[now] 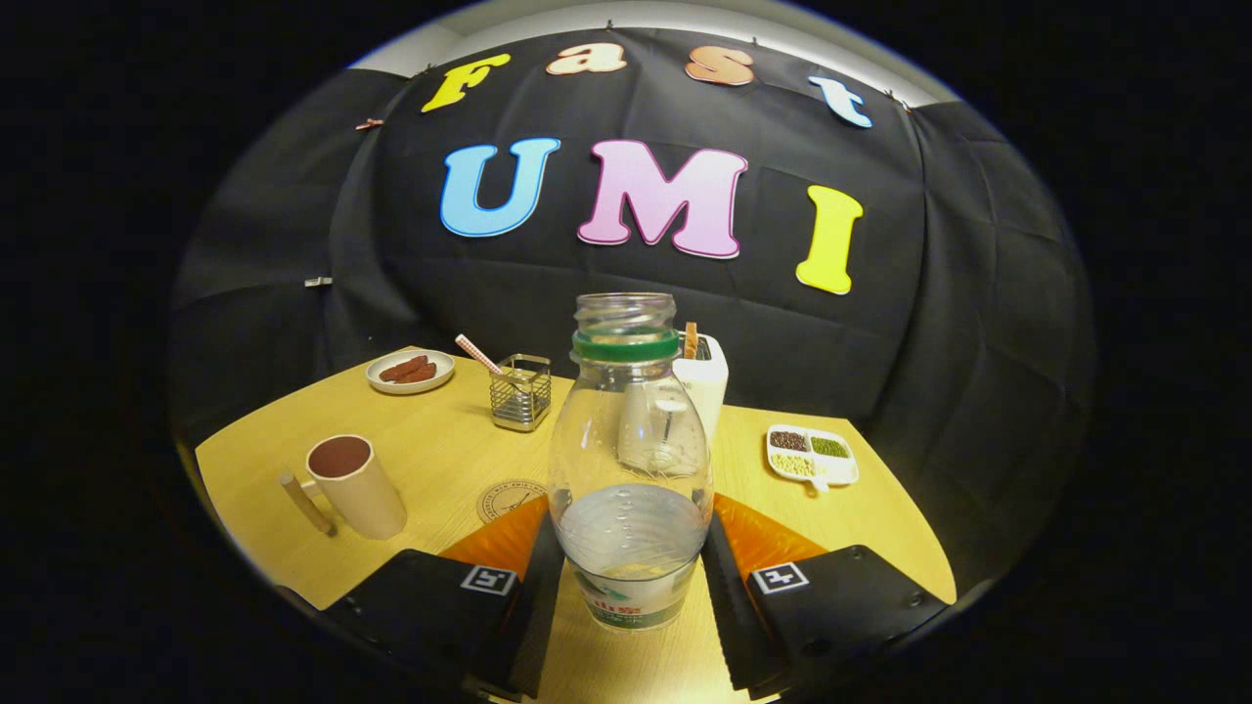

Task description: Take the bottle from table, then pour the juice into the cup, finally place the bottle on the coaster

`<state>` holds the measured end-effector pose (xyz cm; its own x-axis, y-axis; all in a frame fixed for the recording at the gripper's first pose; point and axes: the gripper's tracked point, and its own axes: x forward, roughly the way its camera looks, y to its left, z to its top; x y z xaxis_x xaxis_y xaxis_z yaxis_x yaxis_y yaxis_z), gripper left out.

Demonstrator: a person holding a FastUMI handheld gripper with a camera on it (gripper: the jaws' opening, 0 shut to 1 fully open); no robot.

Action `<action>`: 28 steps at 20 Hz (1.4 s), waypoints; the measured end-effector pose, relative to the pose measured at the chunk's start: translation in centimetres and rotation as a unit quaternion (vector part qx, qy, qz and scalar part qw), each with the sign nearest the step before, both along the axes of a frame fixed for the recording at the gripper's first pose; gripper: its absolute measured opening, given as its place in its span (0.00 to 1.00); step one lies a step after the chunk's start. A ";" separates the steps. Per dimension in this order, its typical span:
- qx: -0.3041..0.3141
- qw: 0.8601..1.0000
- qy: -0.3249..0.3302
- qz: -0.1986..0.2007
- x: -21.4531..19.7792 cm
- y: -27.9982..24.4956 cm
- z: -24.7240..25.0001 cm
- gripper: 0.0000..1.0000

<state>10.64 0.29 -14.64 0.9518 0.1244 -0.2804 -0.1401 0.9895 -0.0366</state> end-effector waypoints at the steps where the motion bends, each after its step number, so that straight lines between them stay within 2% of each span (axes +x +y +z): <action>1: -0.011 1.000 -0.003 0.010 0.1 0.3 0.7 0.72; 6: -0.095 0.995 -0.007 0.031 0.7 1.2 2.6 0.72; 10: -0.181 0.983 -0.014 0.041 0.9 2.0 3.8 0.72; 16: -0.246 0.968 -0.023 0.052 1.5 4.5 5.5 0.72; 23: -0.315 0.946 -0.042 0.064 1.8 8.1 5.6 0.72; 28: -0.377 0.920 -0.046 0.094 1.8 10.7 4.2 0.72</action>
<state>12.44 10.95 -10.45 0.9572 0.0920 -0.2745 -0.2686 0.6363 -0.7232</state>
